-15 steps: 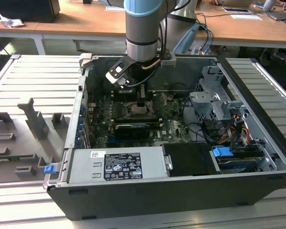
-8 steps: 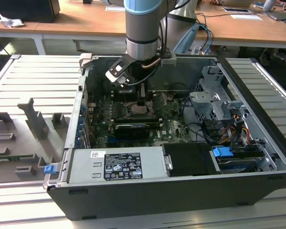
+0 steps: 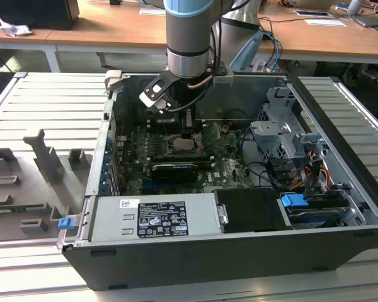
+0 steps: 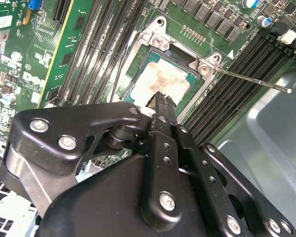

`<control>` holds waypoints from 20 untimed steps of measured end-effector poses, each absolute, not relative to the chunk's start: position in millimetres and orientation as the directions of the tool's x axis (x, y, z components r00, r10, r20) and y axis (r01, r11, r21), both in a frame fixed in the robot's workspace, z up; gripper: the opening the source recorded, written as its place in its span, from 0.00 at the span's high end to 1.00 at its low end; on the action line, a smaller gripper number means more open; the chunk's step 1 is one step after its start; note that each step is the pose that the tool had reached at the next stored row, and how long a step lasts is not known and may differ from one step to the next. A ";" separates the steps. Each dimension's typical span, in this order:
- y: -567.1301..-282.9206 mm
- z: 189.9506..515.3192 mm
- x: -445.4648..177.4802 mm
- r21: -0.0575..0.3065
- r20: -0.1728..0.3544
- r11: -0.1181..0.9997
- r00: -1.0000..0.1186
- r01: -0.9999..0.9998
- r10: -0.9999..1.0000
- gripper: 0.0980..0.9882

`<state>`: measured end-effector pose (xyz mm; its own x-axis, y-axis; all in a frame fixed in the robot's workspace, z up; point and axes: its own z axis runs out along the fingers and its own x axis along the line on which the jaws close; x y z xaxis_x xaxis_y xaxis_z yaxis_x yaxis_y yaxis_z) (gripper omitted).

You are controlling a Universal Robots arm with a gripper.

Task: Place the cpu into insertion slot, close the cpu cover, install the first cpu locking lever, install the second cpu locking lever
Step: 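Close the cpu cover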

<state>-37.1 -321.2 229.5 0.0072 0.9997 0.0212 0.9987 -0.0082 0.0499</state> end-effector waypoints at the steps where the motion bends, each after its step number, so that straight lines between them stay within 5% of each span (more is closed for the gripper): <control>1: -321.1 230.1 -37.0 0.050 0.021 -0.008 0.007 0.999 1.000 0.99; 20: -321.2 237.0 -37.1 0.050 0.021 -0.015 0.014 0.999 1.000 0.99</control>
<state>-37.1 -321.2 237.0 0.0137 0.9997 0.0210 0.9987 -0.0147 0.0498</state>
